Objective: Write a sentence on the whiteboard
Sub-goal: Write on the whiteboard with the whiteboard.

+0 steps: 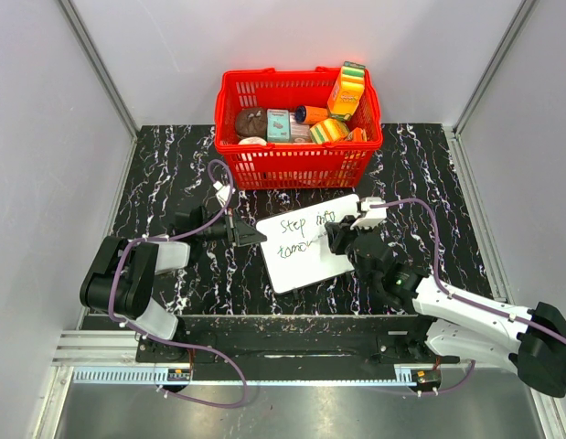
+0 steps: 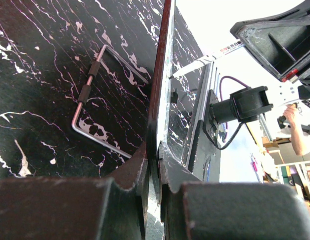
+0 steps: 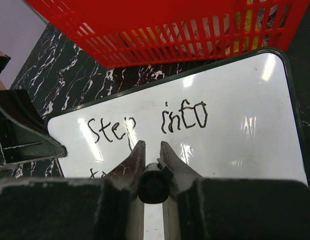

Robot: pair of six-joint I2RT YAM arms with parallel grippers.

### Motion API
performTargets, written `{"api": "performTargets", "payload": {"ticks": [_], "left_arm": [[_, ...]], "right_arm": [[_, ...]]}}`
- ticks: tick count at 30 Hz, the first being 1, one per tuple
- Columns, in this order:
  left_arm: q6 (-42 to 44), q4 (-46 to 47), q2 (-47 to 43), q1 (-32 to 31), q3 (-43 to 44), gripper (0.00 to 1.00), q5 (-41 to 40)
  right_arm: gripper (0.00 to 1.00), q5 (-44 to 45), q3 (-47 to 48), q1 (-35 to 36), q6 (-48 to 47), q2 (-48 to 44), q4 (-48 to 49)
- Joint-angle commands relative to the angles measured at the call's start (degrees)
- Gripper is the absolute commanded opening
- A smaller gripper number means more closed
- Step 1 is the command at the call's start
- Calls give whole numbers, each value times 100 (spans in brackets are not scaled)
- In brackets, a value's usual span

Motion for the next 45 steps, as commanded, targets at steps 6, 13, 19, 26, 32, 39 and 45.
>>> {"api": "performTargets", "payload": {"ticks": [6,13,19,26,32,39,45], "left_arm": [[486,17,116,-100,58,0,-113],[486,26,116,-100,49,0,-113],[486,17,108,-100,58,0,-122],[486,8,116,-100,58,0,-122],[486,8,116,-100,58,0,-122],[486,8,116,-100,49,0,-122],[486,8,116,-100,58,0,-113]], "right_arm": [[0,214,122,-98,-93,-4,42],[0,3,-9,-98,-22,-110,-73],[0,-41,-54,-98,-31,-233,-117],[0,-182,-1,-98,-57,-470,15],[0,-76,157,-98,-136,-400,59],[0,-24,219,-98,-119,-136,50],[0,82,96,-98,-58,-66,68]]}}
